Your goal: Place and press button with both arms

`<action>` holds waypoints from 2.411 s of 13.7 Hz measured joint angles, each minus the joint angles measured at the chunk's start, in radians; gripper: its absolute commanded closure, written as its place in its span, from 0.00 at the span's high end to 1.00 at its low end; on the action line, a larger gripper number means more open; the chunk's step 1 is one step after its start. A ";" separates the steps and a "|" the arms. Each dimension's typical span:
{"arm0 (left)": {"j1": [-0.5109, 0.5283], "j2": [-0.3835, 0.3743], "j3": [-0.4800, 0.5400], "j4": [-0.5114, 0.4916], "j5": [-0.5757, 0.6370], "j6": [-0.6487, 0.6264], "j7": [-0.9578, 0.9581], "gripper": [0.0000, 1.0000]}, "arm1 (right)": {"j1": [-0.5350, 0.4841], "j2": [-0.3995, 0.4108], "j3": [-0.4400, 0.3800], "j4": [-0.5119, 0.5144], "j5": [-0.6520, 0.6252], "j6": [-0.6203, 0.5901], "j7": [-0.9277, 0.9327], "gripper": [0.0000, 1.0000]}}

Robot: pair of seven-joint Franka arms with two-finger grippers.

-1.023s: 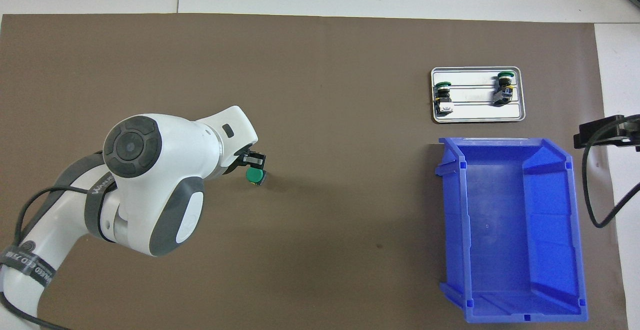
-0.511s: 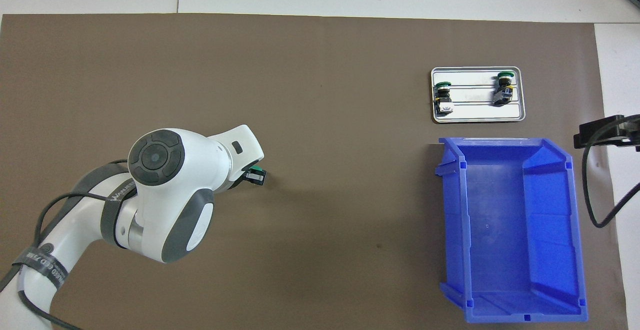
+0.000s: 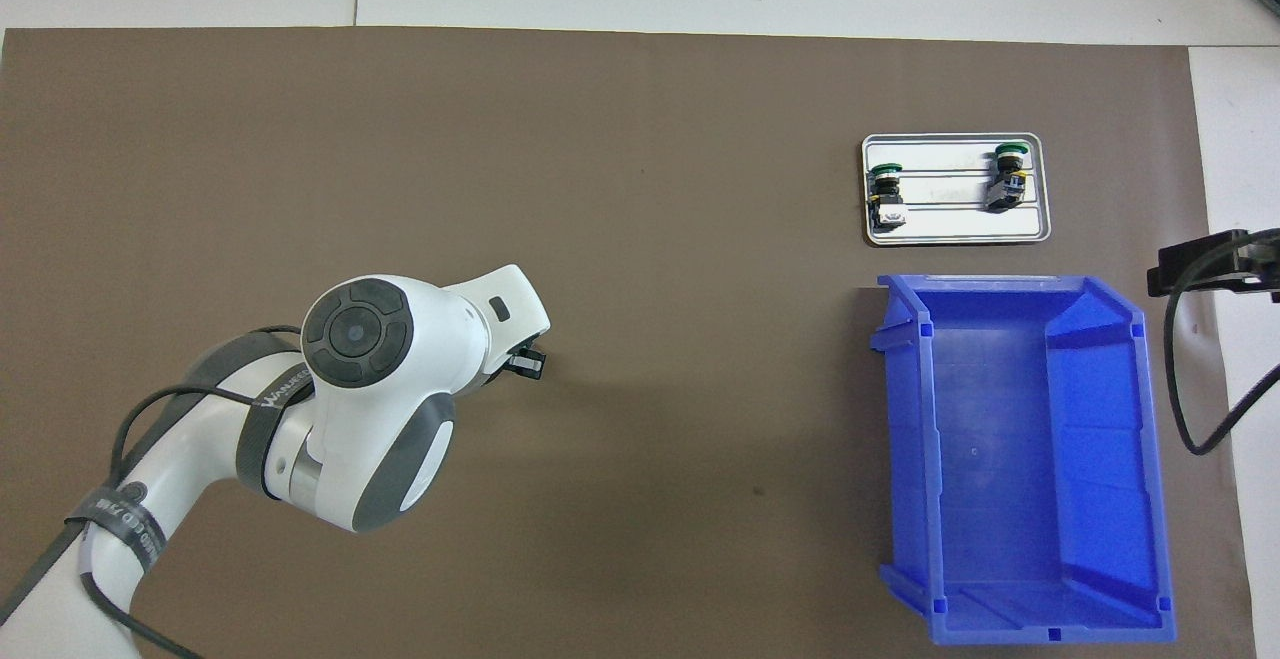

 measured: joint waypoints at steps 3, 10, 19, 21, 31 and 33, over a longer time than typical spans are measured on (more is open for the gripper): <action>-0.012 0.017 0.001 0.002 0.017 0.021 -0.011 0.00 | 0.000 0.000 0.000 0.000 0.000 0.000 0.000 1.00; -0.012 0.020 0.001 -0.001 0.033 0.038 -0.012 0.00 | 0.000 0.000 0.000 0.000 0.000 0.000 0.000 1.00; 0.009 0.009 0.020 0.052 0.036 -0.082 -0.014 0.77 | 0.000 0.000 0.000 0.000 0.000 0.000 0.000 1.00; 0.061 -0.014 0.024 0.060 0.043 -0.104 0.001 1.00 | 0.000 0.000 0.000 0.000 0.000 0.000 0.000 1.00; 0.334 -0.035 0.029 0.423 0.044 -0.518 0.213 1.00 | 0.000 0.000 0.000 0.000 0.000 0.000 0.000 1.00; 0.370 -0.036 0.030 0.524 0.044 -0.621 0.242 1.00 | 0.000 0.000 0.000 0.000 0.000 0.000 0.000 1.00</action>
